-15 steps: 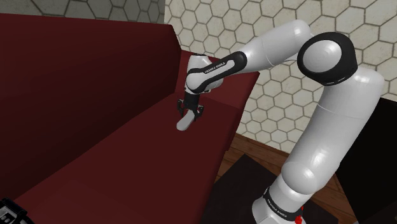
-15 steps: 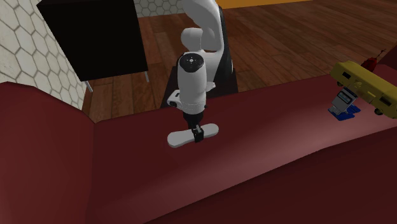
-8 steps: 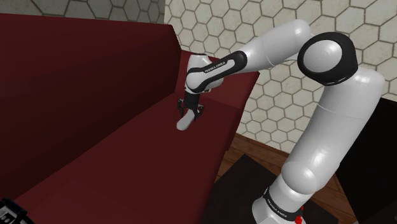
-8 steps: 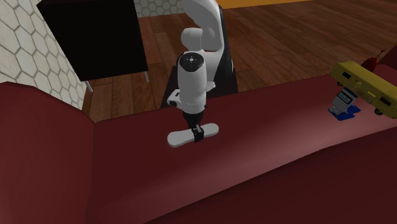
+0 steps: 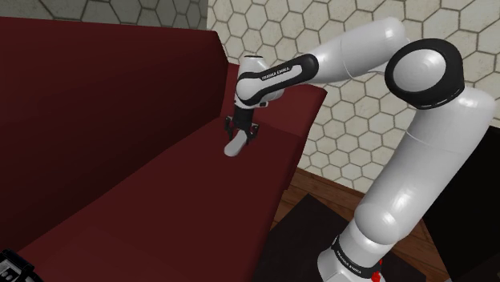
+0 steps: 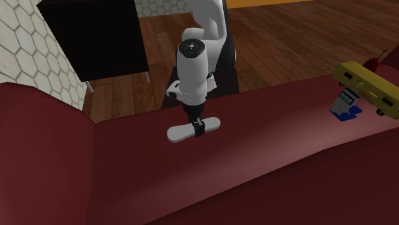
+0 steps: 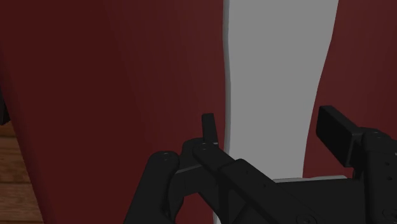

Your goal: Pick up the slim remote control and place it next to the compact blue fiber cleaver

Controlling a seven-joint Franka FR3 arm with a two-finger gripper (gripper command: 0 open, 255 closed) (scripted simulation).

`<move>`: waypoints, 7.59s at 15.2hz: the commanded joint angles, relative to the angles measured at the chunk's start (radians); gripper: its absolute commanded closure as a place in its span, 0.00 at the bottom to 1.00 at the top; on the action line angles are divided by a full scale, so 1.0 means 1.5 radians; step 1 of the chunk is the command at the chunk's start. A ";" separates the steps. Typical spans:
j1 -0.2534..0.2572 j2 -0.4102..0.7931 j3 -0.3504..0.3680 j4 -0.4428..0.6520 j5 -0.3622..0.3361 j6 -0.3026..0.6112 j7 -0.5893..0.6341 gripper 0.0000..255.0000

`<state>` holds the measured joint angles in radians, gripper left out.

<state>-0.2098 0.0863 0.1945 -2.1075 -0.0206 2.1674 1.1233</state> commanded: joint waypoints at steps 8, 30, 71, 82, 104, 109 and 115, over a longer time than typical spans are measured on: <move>-0.001 -0.033 0.001 0.045 0.008 -0.078 -0.005 1.00; -0.002 -0.070 -0.001 0.202 0.016 -0.270 -0.011 1.00; 0.230 -0.116 0.360 0.199 0.066 -0.293 0.572 1.00; 0.354 0.081 0.447 0.362 -0.077 -0.318 0.798 1.00; 0.351 0.106 0.434 0.188 -0.103 -0.129 0.814 1.00; 0.356 0.124 0.428 0.161 -0.119 -0.090 0.825 1.00; 0.365 0.150 0.417 0.133 -0.144 -0.044 0.840 1.00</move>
<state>0.3347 0.3044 0.8222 -1.9010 -0.2295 2.0886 2.3785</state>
